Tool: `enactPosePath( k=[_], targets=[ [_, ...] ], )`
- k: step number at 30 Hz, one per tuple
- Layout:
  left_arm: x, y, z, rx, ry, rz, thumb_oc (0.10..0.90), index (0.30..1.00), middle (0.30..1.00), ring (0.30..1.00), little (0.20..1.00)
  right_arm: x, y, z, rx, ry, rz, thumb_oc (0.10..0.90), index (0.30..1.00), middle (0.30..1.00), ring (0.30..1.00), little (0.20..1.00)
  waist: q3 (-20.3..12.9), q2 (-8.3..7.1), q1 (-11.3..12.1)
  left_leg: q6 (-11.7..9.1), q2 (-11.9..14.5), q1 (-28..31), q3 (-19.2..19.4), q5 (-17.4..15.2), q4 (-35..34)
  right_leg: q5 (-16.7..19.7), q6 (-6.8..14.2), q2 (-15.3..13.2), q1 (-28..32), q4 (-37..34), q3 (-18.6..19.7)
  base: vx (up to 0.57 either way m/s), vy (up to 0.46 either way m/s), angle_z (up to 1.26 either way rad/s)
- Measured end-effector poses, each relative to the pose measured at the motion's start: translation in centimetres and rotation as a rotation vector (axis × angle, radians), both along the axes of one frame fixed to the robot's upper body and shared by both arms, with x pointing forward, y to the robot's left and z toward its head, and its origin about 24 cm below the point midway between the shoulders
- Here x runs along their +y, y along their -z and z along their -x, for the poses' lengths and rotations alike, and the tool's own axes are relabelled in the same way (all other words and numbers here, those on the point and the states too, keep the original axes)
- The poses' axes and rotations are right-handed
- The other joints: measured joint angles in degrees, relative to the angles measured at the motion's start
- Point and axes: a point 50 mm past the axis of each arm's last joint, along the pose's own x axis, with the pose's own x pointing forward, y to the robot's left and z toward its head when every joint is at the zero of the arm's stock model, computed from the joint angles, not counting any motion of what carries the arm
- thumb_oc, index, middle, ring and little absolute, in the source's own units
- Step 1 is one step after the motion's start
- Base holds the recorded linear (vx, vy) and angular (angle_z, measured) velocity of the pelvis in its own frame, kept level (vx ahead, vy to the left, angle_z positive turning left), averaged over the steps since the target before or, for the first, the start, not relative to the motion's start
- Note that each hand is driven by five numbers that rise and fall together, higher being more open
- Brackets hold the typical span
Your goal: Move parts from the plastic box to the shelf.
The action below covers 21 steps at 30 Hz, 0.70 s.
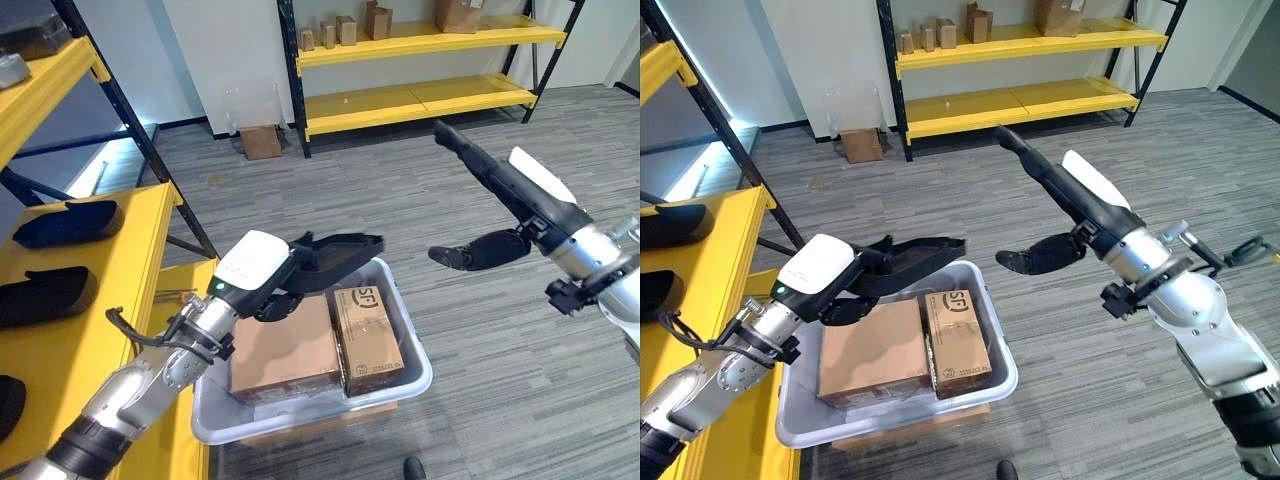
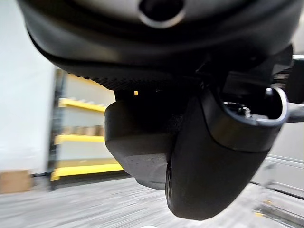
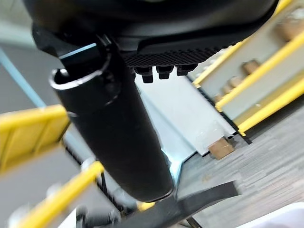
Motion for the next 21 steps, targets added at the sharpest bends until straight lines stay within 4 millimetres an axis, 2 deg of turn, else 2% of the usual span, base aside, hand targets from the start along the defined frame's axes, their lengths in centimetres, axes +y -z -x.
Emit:
enactPosePath(
  k=[4,9,15,18,21],
  targets=[
    [2.2,-0.8,0.7,-0.035,-0.097,0.002,0.4,0.3,0.3,0.3,0.3,-1.2,3.7,1.3,0.117,0.083,-0.105,0.9,1.0,1.0,1.0,1.0,0.05,0.58,0.0,0.06,-0.1,0.01,0.0,-0.03,-0.28,-0.31,0.13,-0.21,-0.03,-0.1,-0.08,0.02,-0.011,0.01],
    [2.2,-2.9,1.6,-0.132,-0.092,0.009,0.4,0.3,0.3,0.3,0.3,-1.1,7.2,2.7,0.177,0.151,-0.297,0.9,1.0,1.0,1.0,1.0,0.07,2.13,-0.01,0.15,-0.82,0.49,-0.06,-0.08,-0.78,-0.68,0.6,-1.12,0.24,-0.12,-0.09,0.0,-0.028,0.01],
    [1.7,-4.5,2.8,-0.265,-0.093,0.08,0.4,0.3,0.3,0.3,0.3,-1.2,9.3,3.9,0.227,0.216,-0.382,0.9,1.0,1.0,1.0,1.0,0.04,4.27,-0.05,0.46,-1.46,1.55,-0.23,-0.24,-0.71,-1.11,0.99,-1.72,1.3,-0.09,-0.06,-0.02,-0.077,0.0],
    [1.9,-5.0,3.2,-0.306,-0.112,0.105,0.4,0.3,0.3,0.3,0.3,-1.1,9.9,4.2,0.24,0.23,-0.411,0.9,1.0,1.0,1.0,1.0,0.1,4.59,-0.21,0.73,-1.37,1.72,-0.27,-0.4,-0.26,-1.35,0.88,-1.6,1.59,0.29,0.01,-0.07,-0.136,-0.03],
    [2.8,-5.8,3.9,-0.372,-0.158,0.11,0.4,0.3,0.3,0.3,0.3,-1.4,11.4,4.4,0.291,0.269,-0.426,0.9,1.0,1.0,1.0,1.0,0.29,5.4,-0.32,2.48,0.45,1.73,-0.61,-1.48,2.85,-4.63,-0.05,0.67,-0.42,6.68,0.54,-0.13,-0.223,-0.08]
  ],
)
